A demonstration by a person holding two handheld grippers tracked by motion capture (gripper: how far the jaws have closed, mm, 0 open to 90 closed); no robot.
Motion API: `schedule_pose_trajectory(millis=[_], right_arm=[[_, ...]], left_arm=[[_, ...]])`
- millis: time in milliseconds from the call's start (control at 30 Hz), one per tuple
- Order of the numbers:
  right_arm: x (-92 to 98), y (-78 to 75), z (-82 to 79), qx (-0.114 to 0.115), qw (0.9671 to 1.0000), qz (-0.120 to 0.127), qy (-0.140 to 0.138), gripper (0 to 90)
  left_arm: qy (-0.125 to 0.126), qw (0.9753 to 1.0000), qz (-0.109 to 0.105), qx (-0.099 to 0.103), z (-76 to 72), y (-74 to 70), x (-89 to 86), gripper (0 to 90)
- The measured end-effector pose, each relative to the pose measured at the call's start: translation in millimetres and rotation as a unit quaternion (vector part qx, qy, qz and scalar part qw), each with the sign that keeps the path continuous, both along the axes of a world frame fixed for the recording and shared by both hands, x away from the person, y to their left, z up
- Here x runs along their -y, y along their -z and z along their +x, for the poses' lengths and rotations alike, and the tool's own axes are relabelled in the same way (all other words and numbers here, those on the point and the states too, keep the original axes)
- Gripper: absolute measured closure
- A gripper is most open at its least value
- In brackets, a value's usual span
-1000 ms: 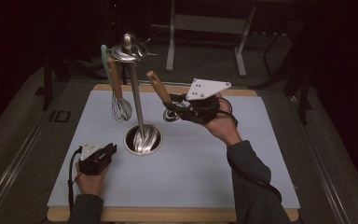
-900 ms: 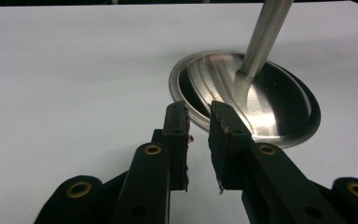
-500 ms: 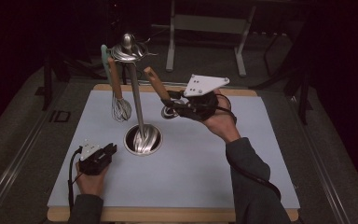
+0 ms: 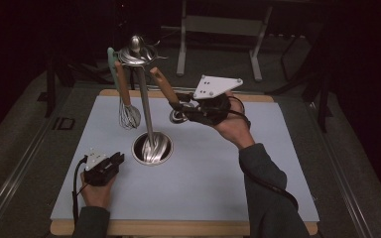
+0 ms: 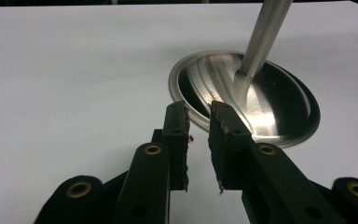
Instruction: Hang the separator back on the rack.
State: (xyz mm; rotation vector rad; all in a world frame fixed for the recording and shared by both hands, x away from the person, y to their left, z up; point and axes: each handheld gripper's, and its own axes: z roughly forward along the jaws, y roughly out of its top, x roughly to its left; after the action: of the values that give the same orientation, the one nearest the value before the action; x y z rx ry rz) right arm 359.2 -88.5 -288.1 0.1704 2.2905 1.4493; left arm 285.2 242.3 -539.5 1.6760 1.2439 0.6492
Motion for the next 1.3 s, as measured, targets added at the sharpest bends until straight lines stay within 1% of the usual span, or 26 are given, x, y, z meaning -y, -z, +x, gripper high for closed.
schedule_pose_trajectory(millis=[733, 967, 1300], right_arm=[[-10.2, -4.2, 1.8, -0.001, 0.9999, 0.000, -0.012, 71.0], [-14.1, -4.8, 1.9, -0.002, 1.0000, -0.004, -0.007, 71.0], [-20.7, -5.7, 2.8, -0.003, 0.9999, -0.006, -0.009, 71.0]], left_arm=[[0.000, 1.0000, -0.001, -0.001, 0.2, 0.0, -0.2, 77.5], [0.000, 1.0000, -0.001, -0.001, 0.1, 0.0, -0.3, 77.5], [0.001, 1.0000, -0.001, 0.000, -0.1, -0.1, -0.6, 77.5]])
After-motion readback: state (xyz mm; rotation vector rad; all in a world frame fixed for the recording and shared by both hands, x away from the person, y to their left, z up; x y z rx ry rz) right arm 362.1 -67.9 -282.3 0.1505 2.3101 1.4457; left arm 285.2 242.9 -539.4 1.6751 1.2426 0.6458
